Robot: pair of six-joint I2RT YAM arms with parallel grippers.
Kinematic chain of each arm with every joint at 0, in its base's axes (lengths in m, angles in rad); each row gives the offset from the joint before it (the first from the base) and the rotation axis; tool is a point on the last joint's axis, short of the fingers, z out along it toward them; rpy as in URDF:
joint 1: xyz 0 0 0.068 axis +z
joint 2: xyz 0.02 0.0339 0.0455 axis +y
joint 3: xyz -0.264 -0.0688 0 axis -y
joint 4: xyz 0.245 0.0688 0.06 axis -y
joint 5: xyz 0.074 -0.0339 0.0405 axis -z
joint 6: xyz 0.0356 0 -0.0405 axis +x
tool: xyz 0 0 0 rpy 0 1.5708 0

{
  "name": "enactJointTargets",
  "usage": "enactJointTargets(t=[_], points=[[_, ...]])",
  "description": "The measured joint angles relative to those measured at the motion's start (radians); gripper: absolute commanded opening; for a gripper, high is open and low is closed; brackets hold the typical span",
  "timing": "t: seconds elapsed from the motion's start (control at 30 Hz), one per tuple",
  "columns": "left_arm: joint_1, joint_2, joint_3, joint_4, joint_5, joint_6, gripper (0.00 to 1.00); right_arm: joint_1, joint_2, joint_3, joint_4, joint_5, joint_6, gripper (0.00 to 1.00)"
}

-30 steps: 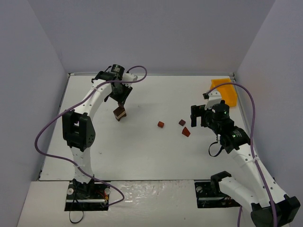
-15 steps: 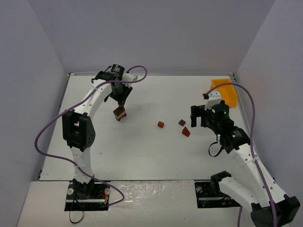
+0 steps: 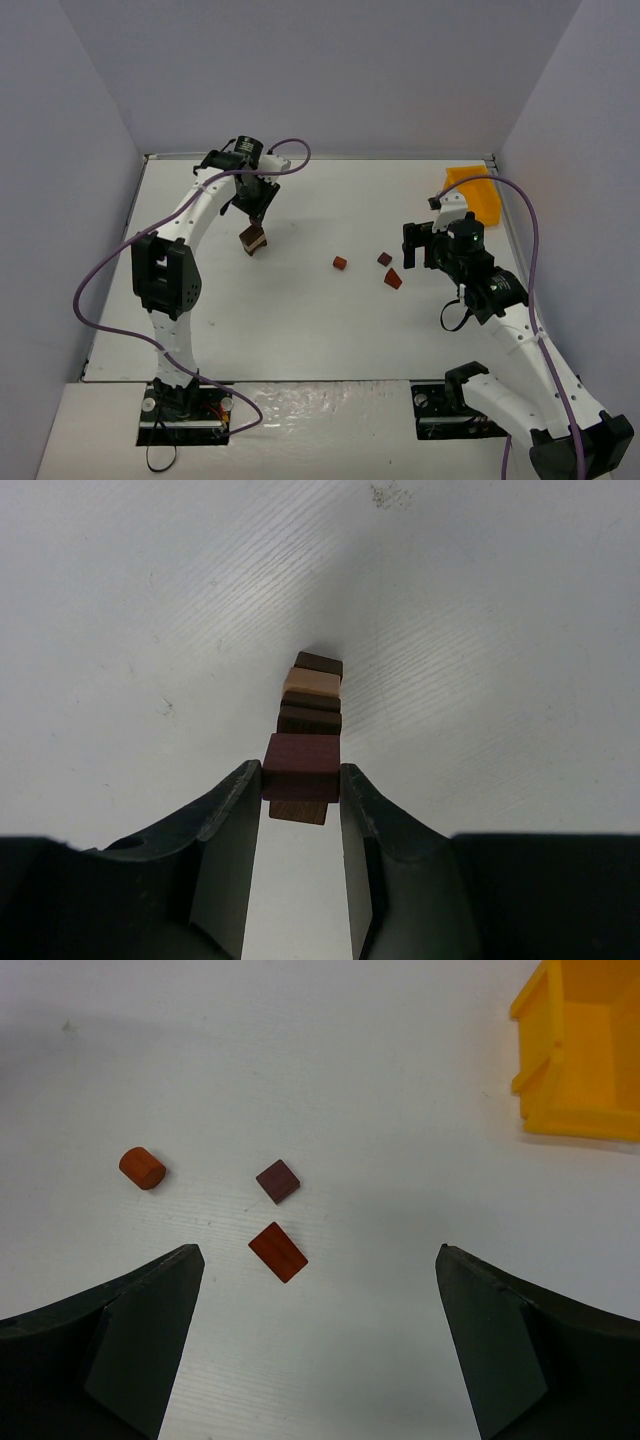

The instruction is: Build the wood block tower

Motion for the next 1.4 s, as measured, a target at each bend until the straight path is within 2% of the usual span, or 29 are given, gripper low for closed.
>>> enactJointTargets(t=[1.4], points=[[0.000,0.018,0.000,-0.003,0.001,0.000,0.11,0.000,-0.001,-0.005,0.000,0.000,0.000,1.00]])
